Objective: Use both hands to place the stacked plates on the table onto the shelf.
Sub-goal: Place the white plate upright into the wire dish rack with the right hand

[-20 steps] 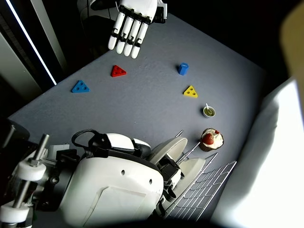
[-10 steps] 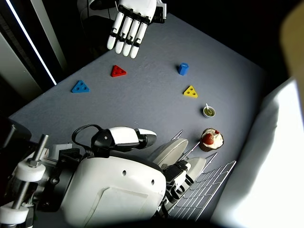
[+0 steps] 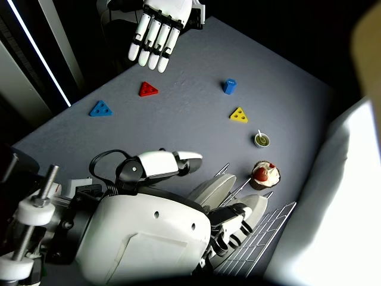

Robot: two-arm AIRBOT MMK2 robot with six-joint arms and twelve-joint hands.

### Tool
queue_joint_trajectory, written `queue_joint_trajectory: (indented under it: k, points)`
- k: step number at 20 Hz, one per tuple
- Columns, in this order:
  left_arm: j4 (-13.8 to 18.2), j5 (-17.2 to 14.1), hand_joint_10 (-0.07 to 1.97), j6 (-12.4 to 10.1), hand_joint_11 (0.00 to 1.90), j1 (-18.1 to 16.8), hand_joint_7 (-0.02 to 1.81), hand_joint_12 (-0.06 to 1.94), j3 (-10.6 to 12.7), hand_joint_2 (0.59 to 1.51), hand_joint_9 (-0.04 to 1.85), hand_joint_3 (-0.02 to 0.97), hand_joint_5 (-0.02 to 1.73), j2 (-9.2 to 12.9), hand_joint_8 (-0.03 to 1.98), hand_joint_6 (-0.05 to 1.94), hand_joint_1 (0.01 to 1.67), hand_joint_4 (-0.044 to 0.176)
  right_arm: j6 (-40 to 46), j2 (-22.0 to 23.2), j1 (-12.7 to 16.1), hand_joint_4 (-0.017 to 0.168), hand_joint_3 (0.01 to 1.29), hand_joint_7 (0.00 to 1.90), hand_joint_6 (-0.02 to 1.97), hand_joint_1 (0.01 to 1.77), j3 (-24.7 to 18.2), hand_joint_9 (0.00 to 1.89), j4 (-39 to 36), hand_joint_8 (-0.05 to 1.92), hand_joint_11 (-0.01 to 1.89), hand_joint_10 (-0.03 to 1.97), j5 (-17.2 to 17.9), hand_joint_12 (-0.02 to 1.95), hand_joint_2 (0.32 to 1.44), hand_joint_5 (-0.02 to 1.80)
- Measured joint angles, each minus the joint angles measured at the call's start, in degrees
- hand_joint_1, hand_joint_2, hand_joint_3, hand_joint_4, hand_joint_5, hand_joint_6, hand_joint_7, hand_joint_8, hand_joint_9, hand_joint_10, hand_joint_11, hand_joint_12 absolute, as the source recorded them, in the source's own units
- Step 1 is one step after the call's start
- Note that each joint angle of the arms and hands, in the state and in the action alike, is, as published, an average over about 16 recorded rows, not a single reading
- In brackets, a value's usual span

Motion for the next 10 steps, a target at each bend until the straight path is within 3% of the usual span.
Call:
queue_joint_trajectory:
  k: [5, 10]
  points:
    - [-0.04, 0.13, 0.0, 0.0, 0.16, -0.04, 0.15, 0.02, -0.14, 0.96, 0.15, -0.006, 0.12, 0.0, 0.0, 0.01, 0.12, -0.003, 1.32, 0.76, 1.95, 0.046, 0.02, 0.67, 0.01, 0.79, -0.86, 0.71, -2.08, 0.01, 0.8, 0.01, 0.65, 0.02, 0.92, 0.56]
    - [-0.06, 0.25, 0.0, 0.01, 0.15, -0.06, 0.14, 0.02, -0.16, 0.964, 0.14, -0.007, 0.11, 0.0, 0.0, 0.01, 0.12, -0.003, 5.35, 2.0, 3.81, 0.056, 0.02, 0.62, 0.0, 0.71, -2.06, 0.65, -10.17, 0.01, 0.73, 0.01, 3.51, 0.02, 0.93, 0.5]
